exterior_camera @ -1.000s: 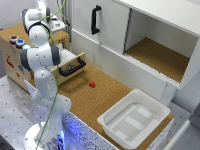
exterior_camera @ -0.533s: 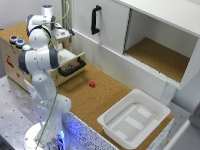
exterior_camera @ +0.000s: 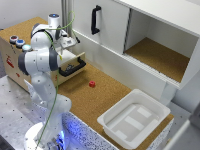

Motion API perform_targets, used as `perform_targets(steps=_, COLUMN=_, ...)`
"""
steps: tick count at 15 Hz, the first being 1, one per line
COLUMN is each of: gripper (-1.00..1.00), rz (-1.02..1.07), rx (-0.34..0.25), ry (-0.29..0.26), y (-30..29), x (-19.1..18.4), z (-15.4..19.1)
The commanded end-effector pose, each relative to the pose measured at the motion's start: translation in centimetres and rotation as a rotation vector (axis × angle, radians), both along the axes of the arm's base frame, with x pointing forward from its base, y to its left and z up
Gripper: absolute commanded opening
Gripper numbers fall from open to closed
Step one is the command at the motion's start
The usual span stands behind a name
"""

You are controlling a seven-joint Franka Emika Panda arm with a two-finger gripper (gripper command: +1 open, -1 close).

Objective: Grasp the yellow block and turn it right

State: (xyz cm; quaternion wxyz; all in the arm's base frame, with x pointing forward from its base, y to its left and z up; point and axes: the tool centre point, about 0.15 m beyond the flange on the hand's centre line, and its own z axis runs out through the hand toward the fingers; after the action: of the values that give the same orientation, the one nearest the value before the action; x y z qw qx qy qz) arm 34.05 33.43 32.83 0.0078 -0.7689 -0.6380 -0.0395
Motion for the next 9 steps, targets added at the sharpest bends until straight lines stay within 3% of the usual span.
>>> perform_targets(steps=1, gripper=-1.0, rz=0.028, rx=0.056, ry=0.018, y=0.1, x=1.0, z=-1.8)
perform_targets(steps=9, gripper=-1.0, rz=-0.003, rx=0.03, ry=0.011, y=-1.5, x=0.9, z=-1.6)
